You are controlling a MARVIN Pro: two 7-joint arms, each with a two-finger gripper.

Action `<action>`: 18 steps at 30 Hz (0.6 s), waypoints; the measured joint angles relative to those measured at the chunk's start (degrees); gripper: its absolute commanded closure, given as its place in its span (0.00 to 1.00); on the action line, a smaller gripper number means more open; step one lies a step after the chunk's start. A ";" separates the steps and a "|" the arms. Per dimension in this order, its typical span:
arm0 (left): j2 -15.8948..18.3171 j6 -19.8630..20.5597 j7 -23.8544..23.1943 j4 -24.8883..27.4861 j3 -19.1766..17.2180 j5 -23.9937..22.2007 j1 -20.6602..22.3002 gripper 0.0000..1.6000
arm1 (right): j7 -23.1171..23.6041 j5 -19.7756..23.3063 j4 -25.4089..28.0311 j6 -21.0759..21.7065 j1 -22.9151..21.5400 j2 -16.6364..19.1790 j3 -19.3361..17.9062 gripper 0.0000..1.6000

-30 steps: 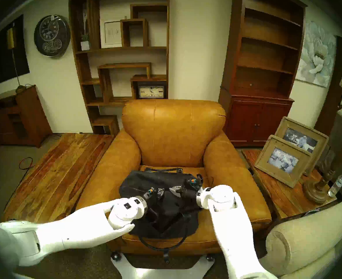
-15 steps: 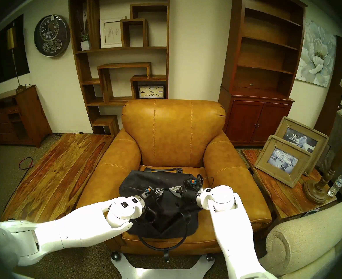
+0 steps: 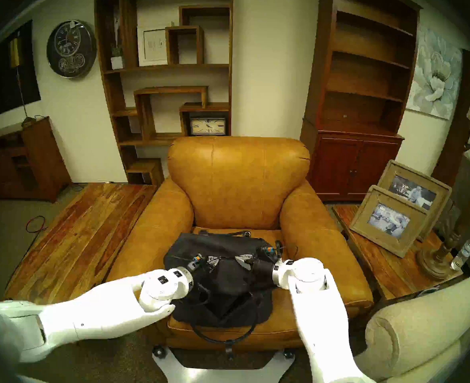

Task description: Open a bag with a zipper

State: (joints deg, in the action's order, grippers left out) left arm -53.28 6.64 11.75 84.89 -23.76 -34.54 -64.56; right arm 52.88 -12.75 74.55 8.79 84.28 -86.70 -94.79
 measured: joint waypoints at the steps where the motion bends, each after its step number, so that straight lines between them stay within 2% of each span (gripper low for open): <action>1: 0.64 0.21 -0.24 0.33 -0.03 -0.21 0.03 1.00 | -0.23 0.42 0.00 -0.10 0.34 -0.17 -0.66 1.00; 9: 3.10 0.53 -1.15 1.63 -0.71 -1.22 0.12 1.00 | -0.62 3.61 0.13 -0.11 1.59 -1.03 -4.75 1.00; 18: 5.94 0.11 -2.30 3.62 -1.81 -2.87 0.12 1.00 | -0.06 6.74 1.17 2.11 2.11 -1.45 -8.37 1.00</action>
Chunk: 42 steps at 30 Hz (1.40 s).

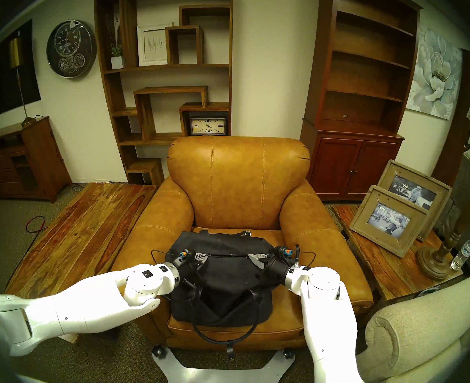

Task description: Open a bag with a zipper

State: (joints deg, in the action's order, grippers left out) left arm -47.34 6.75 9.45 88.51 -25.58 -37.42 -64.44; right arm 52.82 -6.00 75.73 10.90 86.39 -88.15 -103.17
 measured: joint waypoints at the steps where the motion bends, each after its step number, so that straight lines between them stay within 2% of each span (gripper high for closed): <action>1: 0.47 -0.04 -0.16 0.18 -0.15 -0.24 -0.01 1.00 | -0.01 0.27 0.03 0.25 0.00 0.01 -0.55 1.00; 12: 4.07 -0.56 -1.15 1.22 -1.31 -2.66 -0.42 1.00 | -0.27 2.76 -0.94 1.06 0.01 -0.38 -4.35 1.00; 18: 6.31 -0.19 -4.04 1.74 -2.44 -5.82 -0.36 1.00 | -0.18 4.57 -2.04 1.24 -0.15 -0.77 -6.47 1.00; 28: 10.52 5.85 -14.82 0.40 -5.77 -14.71 1.95 1.00 | 0.06 5.54 -3.70 3.49 -1.09 -0.33 -8.37 1.00; 30: 10.72 6.37 -15.68 -0.06 -6.00 -15.39 2.15 1.00 | 0.05 5.54 -3.87 3.66 -1.20 -0.25 -8.43 1.00; 33: 11.30 8.60 -19.97 -2.69 -6.81 -18.21 3.13 1.00 | -0.15 5.41 -4.92 4.38 -1.87 0.16 -8.63 1.00; 42: 11.08 11.13 -26.47 -9.32 -7.29 -21.03 4.88 1.00 | -0.88 3.55 -8.13 5.48 -3.94 1.44 -8.69 1.00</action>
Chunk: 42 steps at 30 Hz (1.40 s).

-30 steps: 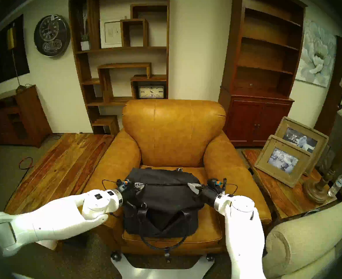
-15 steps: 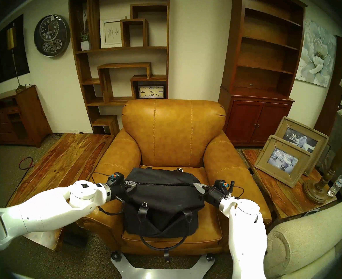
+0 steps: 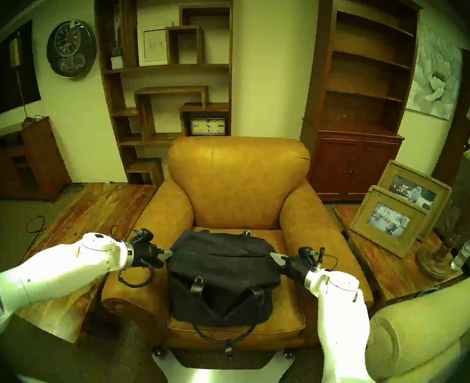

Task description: Open a bag with a zipper

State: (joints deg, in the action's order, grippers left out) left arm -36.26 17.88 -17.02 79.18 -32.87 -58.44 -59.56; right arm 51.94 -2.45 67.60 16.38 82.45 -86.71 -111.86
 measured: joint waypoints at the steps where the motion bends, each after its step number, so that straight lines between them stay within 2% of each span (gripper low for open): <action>1: -0.08 0.39 -1.00 -1.42 0.00 -0.09 0.33 1.00 | -0.20 -0.42 -0.62 0.18 -0.47 0.29 0.00 1.00; 11: -2.16 2.11 -5.92 -7.75 0.65 0.95 2.40 1.00 | -1.31 -2.51 -5.02 0.78 -3.67 1.93 -0.24 1.00; 19: -4.88 2.03 -8.62 -13.39 1.60 3.57 3.98 1.00 | -4.51 -4.52 -9.36 -0.91 -5.57 4.01 -2.35 1.00; 26: -6.45 1.30 -9.80 -15.70 1.87 4.90 4.59 1.00 | -5.65 -4.72 -11.90 -2.47 -6.89 4.78 -3.37 1.00; 34: -7.91 0.83 -10.88 -17.74 2.11 6.49 5.18 1.00 | -7.78 -5.19 -19.86 -6.48 -9.31 5.40 -2.99 1.00; 42: -9.23 0.95 -11.11 -19.37 2.78 8.76 6.15 1.00 | -10.91 -7.95 -27.60 -9.14 -12.43 5.84 -1.14 1.00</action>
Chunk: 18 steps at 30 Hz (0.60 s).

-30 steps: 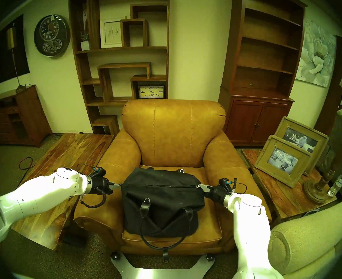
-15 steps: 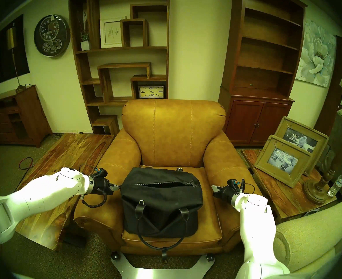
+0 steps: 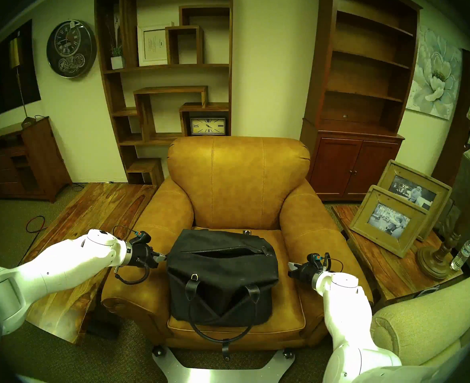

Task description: Open a bag with a zipper

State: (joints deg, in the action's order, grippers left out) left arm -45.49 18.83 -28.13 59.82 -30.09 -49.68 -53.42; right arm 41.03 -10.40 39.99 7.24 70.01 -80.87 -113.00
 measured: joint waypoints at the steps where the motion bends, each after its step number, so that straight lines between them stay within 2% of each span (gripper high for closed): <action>1: -0.18 0.00 0.00 -0.23 0.13 0.30 0.09 1.00 | -0.28 -0.26 -0.91 -0.33 -0.41 0.07 0.14 1.00; 13: -2.46 -0.77 0.10 -3.55 1.57 2.58 0.75 1.00 | -2.11 -1.94 -9.02 -4.01 -4.07 0.60 0.91 1.00; 14: -2.53 -0.82 0.10 -3.64 1.60 2.65 0.76 1.00 | -2.13 -1.96 -9.35 -4.19 -4.21 0.62 0.92 0.93; 15: -2.64 -0.94 0.16 -3.75 1.61 2.71 0.76 1.00 | -2.17 -1.98 -9.94 -4.56 -4.47 0.65 0.94 0.67; 16: -2.70 -1.01 0.41 -3.73 1.55 2.72 0.73 0.84 | -2.17 -1.98 -10.32 -4.87 -4.64 0.68 0.96 0.04; 17: -2.72 -1.16 0.89 -3.54 1.35 2.67 0.61 0.00 | -2.11 -1.96 -10.51 -5.29 -4.77 0.72 0.98 0.00; 18: -2.71 -1.26 1.09 -3.41 1.25 2.60 0.53 0.00 | -2.04 -1.95 -10.46 -5.44 -4.77 0.73 0.98 0.00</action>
State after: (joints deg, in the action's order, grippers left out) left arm -48.21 17.57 -27.04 56.41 -28.85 -47.08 -52.89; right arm 38.99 -12.35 29.53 1.80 65.24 -80.14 -112.02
